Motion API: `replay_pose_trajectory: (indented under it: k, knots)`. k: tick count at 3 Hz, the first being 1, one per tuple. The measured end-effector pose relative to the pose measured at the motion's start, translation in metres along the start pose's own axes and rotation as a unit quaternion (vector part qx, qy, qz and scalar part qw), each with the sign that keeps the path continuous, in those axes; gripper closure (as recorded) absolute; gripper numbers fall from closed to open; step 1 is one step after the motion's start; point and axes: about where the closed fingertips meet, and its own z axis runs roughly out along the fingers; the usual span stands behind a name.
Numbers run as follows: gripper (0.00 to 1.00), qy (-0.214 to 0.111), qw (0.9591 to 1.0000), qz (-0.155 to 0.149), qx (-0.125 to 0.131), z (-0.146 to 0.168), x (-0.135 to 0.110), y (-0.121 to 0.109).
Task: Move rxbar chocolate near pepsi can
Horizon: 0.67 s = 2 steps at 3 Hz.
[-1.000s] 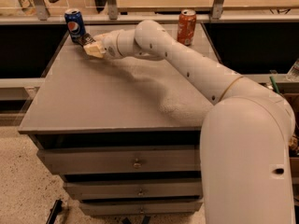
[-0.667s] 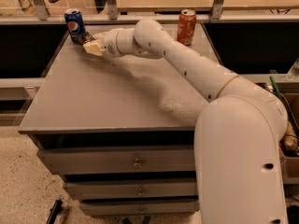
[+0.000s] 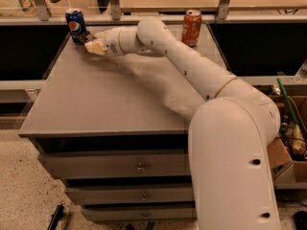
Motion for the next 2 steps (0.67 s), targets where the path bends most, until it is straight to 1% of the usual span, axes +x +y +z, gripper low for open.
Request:
replay_pose_trajectory:
  k: [2]
  knots:
    - [0.35,0.003,0.9999,-0.003,-0.011,0.0055,0.0021,-0.0022]
